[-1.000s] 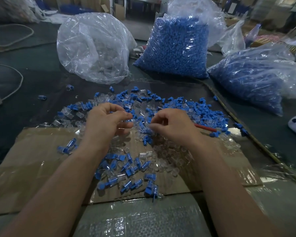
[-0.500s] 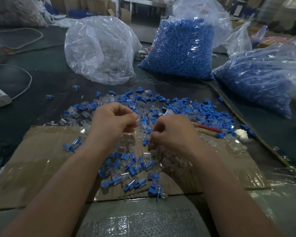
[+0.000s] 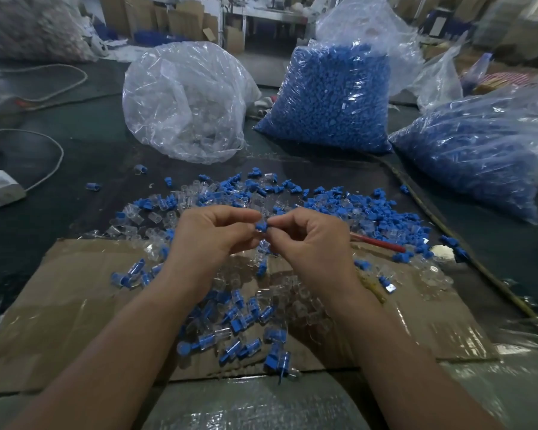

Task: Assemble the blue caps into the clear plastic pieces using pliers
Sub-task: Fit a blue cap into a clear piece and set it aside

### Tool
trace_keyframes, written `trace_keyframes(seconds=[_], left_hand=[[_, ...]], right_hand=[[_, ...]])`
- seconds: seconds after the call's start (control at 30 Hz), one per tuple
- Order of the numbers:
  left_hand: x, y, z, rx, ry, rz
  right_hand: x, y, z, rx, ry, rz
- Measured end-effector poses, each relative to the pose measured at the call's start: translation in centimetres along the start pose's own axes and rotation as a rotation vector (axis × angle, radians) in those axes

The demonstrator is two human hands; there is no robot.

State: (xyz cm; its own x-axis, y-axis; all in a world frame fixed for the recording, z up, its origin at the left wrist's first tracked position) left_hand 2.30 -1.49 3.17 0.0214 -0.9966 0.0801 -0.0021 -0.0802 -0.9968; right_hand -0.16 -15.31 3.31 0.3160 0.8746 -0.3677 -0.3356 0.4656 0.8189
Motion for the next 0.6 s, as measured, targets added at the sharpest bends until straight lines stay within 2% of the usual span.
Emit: trace_keyframes(seconds=[0.13,0.3,0.43,0.6], left_hand=[[0.36,-0.06,-0.36,0.049,0.01,0.035],[0.11,-0.52,-0.44,0.097,0.03,0.063],[-0.08,-0.72,-0.43,0.082,0.068,0.054],[-0.33,-0.94,-0.36,0.062,0.095,0.034]], right_hand=[[-0.05,0.01,0.02,-0.017,-0.043,-0.031],[-0.16,0.07,0.11,0.069,0.048,0.139],[-0.32,-0.04,0.24,0.06,0.022,0.155],[-0.26,-0.25,0.24,0.107,0.156,0.191]])
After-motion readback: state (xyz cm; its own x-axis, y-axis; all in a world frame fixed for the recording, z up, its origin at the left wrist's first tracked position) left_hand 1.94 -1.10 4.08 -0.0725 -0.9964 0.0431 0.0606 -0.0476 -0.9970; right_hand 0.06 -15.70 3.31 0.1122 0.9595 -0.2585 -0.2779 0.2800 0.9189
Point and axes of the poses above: each hand's wrist, its own z-axis towards the middle knuckle, its own x-axis out of the palm, y = z × x, the point moved 1 cm from there along z, towards the middle knuckle, and after that the axes turned 8 degrees about -y, right-handed, at the moved point
